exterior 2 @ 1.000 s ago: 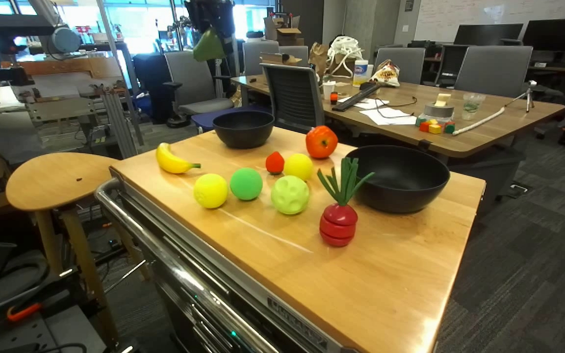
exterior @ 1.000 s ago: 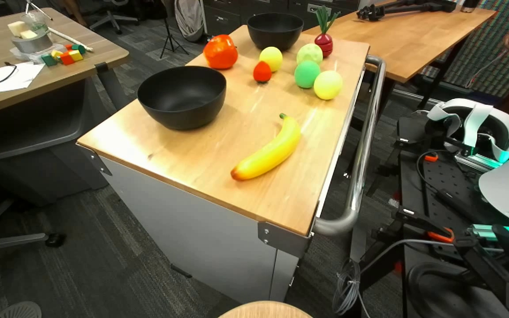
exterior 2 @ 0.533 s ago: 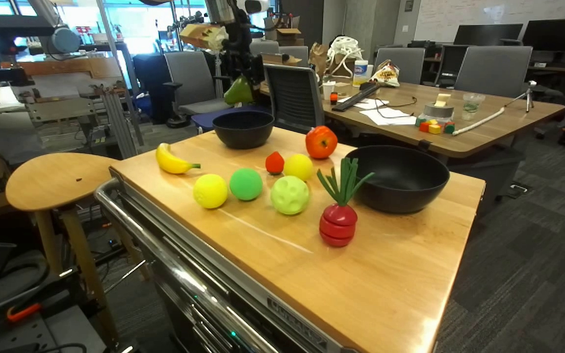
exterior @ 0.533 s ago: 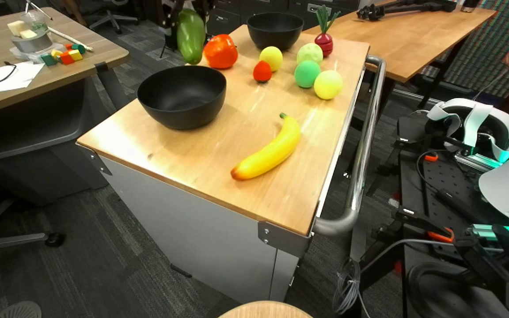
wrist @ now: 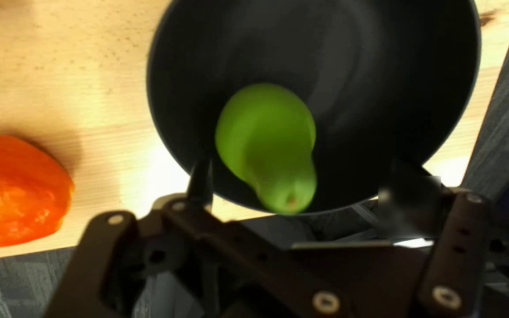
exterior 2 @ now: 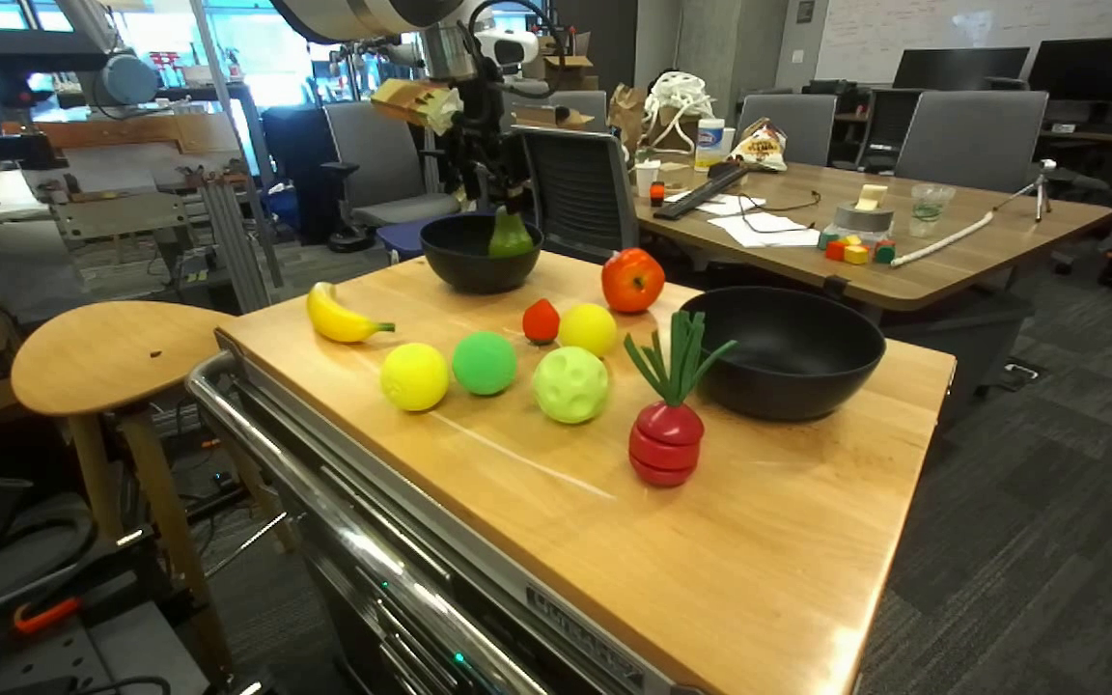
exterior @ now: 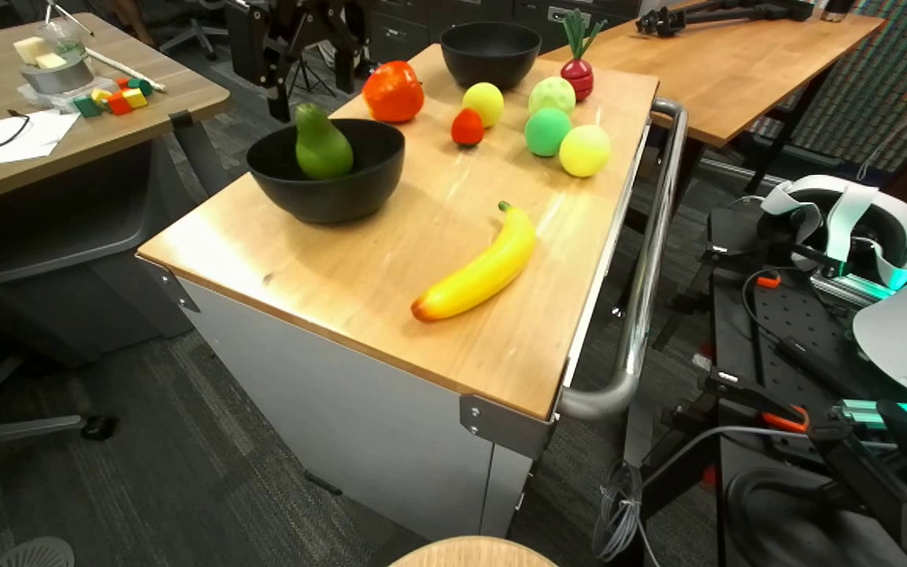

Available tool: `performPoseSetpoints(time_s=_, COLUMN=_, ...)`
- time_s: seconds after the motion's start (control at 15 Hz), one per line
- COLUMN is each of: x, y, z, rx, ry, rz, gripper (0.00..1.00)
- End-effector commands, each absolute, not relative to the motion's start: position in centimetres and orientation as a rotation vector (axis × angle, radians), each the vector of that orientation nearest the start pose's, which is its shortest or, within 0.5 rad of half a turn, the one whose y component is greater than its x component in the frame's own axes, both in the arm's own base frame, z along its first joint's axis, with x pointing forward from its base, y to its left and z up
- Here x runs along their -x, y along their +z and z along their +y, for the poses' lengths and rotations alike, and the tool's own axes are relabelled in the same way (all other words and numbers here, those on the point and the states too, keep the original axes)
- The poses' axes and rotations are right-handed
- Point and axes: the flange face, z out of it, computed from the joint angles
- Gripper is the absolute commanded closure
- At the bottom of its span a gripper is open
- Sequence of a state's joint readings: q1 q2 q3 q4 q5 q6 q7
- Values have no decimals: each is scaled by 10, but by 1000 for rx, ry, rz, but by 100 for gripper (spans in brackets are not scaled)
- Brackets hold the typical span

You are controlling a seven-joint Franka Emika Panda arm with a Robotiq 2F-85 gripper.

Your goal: Place the fruits and vegetables in the two black bowls

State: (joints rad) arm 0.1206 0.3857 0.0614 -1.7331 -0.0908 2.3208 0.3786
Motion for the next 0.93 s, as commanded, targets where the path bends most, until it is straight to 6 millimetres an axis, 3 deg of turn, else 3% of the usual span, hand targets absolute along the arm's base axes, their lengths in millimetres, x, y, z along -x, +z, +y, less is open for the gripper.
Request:
performPoseSetpoints(time_s=0.0, x=-667, y=394, z=100, rx=3091, ry=-332, rz=302, gripper=0)
performPoseSetpoints(time_s=0.27, x=-659, y=427, z=56, rx=3031, ry=-370, rz=447, gripper=0)
performPoseSetpoints(time_s=0.6, x=-643, y=482, z=-29, rx=2878, ry=-443, rz=723, gripper=0)
performPoseSetpoints(time_s=0.73, x=-640, y=484, z=-55, rx=2844, ry=-471, rz=795, gripper=0)
performPoseSetpoints(time_s=0.8, x=-636, y=477, z=-61, rx=2866, ry=-415, rz=824, gripper=0)
performPoseSetpoints(time_s=0.87, x=-646, y=480, z=-58, rx=2882, ry=-451, rz=780, gripper=0)
